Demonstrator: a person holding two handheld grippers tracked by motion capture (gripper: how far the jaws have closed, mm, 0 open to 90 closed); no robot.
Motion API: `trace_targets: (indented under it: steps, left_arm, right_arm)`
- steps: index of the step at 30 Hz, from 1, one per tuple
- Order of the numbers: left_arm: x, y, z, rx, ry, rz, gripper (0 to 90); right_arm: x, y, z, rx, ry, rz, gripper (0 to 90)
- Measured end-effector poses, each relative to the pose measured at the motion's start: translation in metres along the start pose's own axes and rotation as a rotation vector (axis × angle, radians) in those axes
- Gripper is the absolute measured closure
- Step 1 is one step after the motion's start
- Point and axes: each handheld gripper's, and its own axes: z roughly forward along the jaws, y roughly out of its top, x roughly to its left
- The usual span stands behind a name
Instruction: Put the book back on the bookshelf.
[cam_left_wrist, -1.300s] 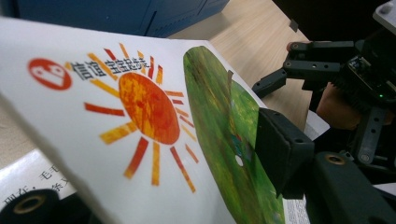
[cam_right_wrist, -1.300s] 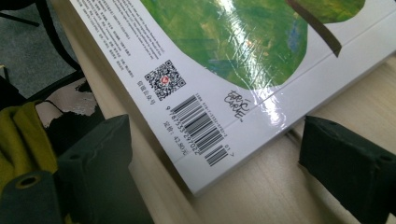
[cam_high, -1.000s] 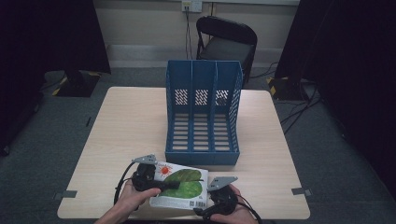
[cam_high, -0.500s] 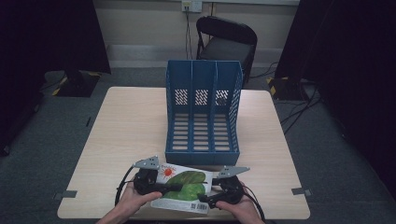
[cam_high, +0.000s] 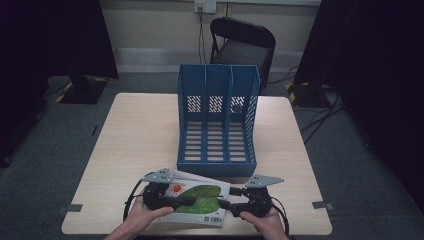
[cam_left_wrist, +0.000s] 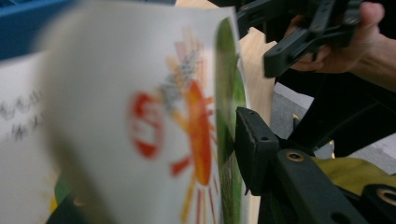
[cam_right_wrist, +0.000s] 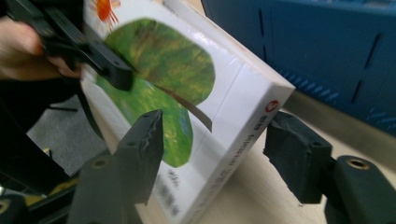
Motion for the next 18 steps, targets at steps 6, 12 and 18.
trace_targets:
  steps: [6,12,18]
  left_arm:
    - [0.002,0.0,-0.001,0.0,0.034,0.021,65.9]
    - [0.005,-0.002,0.0,0.003,0.028,0.009,62.3]
    - [0.006,-0.002,-0.001,0.001,0.022,0.003,63.1]
  right_arm:
    - [0.005,0.003,-0.01,-0.033,0.007,-0.024,41.4]
    - [0.007,0.001,-0.005,0.001,0.03,-0.041,43.1]
    - [-0.002,-0.003,0.017,0.046,0.085,-0.007,52.8]
